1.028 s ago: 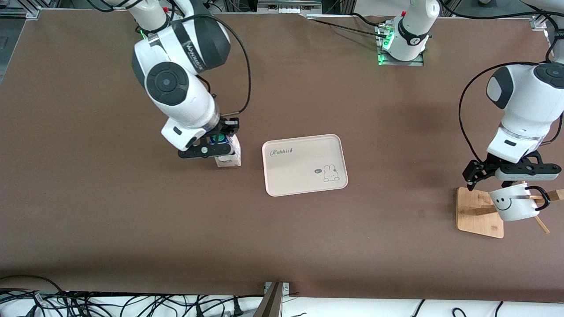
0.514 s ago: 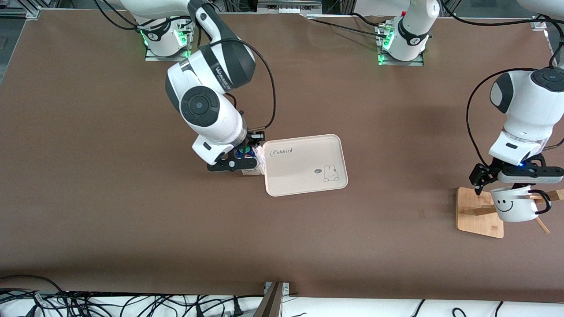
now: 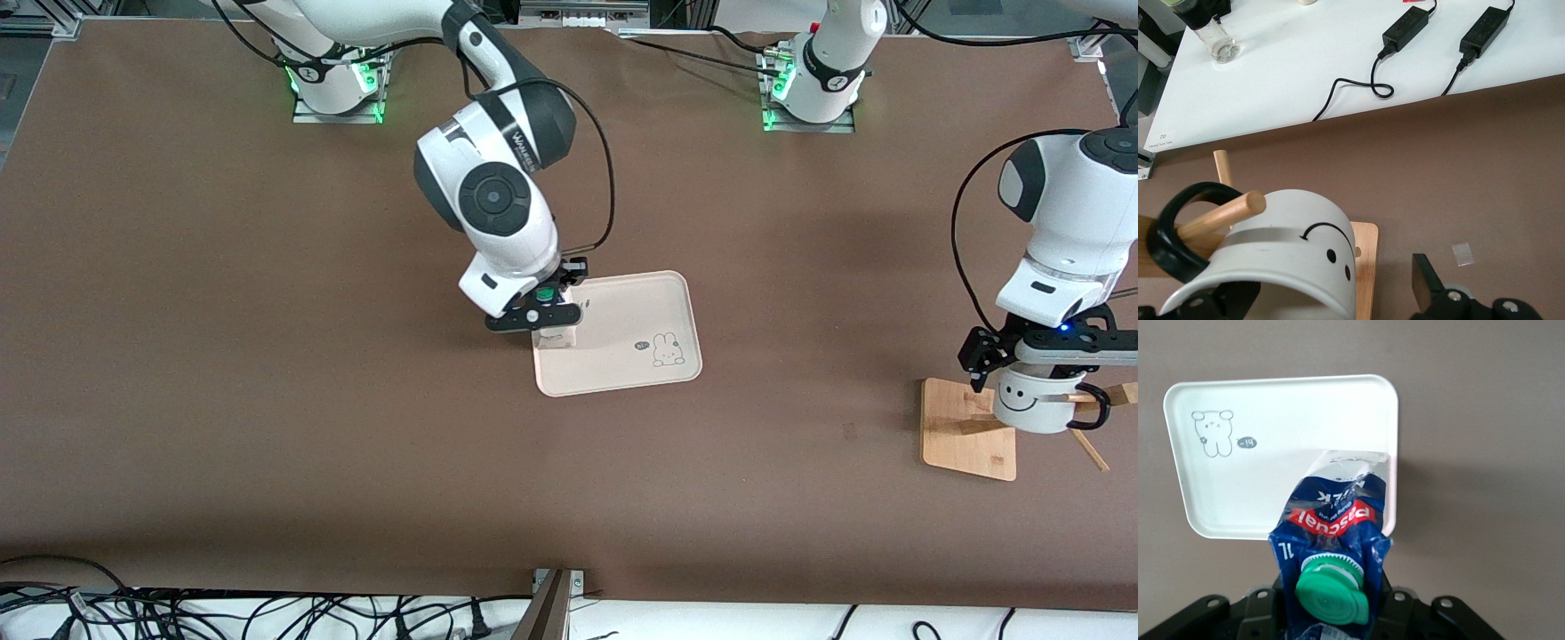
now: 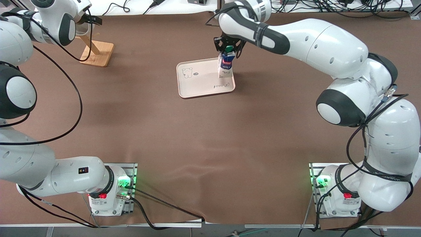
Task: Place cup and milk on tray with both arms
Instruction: 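Lower the carton onto the tray while the left gripper lifts the mug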
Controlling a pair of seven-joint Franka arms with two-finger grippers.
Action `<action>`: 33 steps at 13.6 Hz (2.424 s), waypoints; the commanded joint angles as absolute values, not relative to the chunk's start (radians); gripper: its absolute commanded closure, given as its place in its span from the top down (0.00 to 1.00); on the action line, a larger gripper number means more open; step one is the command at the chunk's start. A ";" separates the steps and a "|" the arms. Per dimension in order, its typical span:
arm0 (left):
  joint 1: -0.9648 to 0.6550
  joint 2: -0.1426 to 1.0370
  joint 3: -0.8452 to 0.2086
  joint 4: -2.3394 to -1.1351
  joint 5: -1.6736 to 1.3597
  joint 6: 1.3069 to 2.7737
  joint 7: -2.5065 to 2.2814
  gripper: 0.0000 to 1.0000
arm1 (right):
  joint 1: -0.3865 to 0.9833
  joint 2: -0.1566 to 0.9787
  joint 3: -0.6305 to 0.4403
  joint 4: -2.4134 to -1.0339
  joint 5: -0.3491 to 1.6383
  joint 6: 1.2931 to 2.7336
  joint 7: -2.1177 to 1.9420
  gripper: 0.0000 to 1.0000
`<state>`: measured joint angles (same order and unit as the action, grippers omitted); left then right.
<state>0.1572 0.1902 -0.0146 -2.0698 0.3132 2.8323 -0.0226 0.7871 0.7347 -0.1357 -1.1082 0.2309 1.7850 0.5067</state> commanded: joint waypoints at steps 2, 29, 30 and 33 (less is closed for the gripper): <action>0.167 0.153 -0.017 -2.106 0.337 2.833 -0.009 0.91 | 0.802 0.756 -0.155 -1.069 0.239 1.808 0.434 0.48; 0.042 0.068 -0.133 -2.103 0.316 2.635 -0.087 0.00 | 0.842 0.822 -0.221 -1.078 0.281 1.871 0.448 1.00; 0.020 0.061 -0.146 -2.089 0.316 2.556 -0.087 0.00 | 0.842 0.819 -0.225 -1.078 0.287 1.870 0.443 1.00; -0.018 0.074 -0.204 -2.036 0.316 2.363 -0.086 0.00 | 0.845 0.801 -0.273 -1.077 0.363 1.858 0.439 1.00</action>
